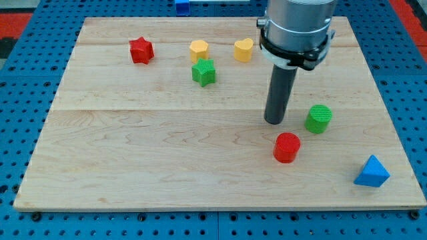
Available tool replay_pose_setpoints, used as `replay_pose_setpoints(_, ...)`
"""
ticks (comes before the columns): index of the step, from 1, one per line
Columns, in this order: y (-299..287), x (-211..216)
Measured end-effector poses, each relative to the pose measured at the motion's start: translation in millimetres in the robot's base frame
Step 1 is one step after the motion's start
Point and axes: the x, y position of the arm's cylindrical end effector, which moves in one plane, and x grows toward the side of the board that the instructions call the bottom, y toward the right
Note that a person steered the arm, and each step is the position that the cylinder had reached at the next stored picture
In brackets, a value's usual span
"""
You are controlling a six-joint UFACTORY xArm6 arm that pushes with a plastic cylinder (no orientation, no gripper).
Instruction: Slide the green circle below the green star
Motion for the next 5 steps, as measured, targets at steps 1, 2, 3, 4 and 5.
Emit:
replay_pose_setpoints(1,10,34)
replay_pose_setpoints(2,51,55)
replay_pose_setpoints(3,106,14)
replay_pose_setpoints(4,70,-14)
replay_pose_setpoints(5,-28,-26)
